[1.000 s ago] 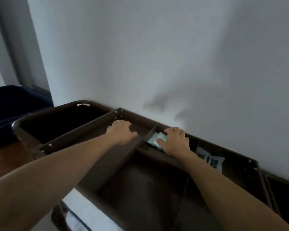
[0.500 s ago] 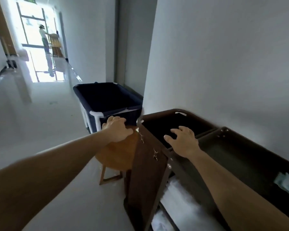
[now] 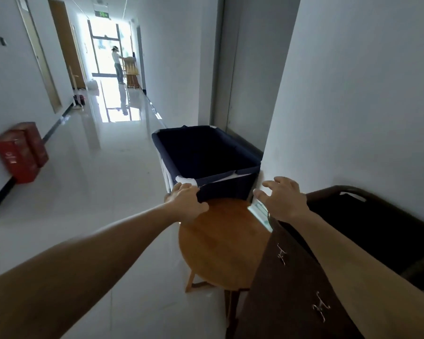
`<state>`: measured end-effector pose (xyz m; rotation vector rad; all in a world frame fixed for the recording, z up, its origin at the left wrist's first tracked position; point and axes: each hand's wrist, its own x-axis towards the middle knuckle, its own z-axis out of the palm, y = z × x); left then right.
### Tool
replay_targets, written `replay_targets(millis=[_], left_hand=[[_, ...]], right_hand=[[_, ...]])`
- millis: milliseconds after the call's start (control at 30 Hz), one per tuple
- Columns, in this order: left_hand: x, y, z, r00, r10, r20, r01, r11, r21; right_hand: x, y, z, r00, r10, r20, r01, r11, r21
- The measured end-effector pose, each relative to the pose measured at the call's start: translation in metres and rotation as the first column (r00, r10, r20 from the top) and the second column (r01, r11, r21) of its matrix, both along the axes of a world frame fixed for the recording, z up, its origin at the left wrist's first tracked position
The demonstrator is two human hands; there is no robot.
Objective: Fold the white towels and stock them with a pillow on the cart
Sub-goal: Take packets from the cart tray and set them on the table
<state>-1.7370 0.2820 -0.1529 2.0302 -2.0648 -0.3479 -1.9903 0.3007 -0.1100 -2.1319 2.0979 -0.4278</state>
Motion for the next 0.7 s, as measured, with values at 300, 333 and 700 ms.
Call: replay_targets(millis=[300,333,700], left_hand=[[-0.012,-0.16,-0.004,0.985,-0.164,-0.054,0.166,0.985,0.04],[-0.014,-0.175,-0.008,0.98,-0.193,-0.045,0.195,0.979,0.057],[-0.024,-0.369,-0.053,0.888,-0.421,-0.185,0.452,0.872,0.187]], right_hand=[[0.004,-0.153,-0.01,0.999,-0.032,0.029,0.029,0.992,0.122],[0.006,-0.166,-0.013,0.999,-0.032,0.023,0.028,0.99,0.138],[0.012,-0.322,-0.056,0.969,-0.242,-0.051,0.245,0.911,0.333]])
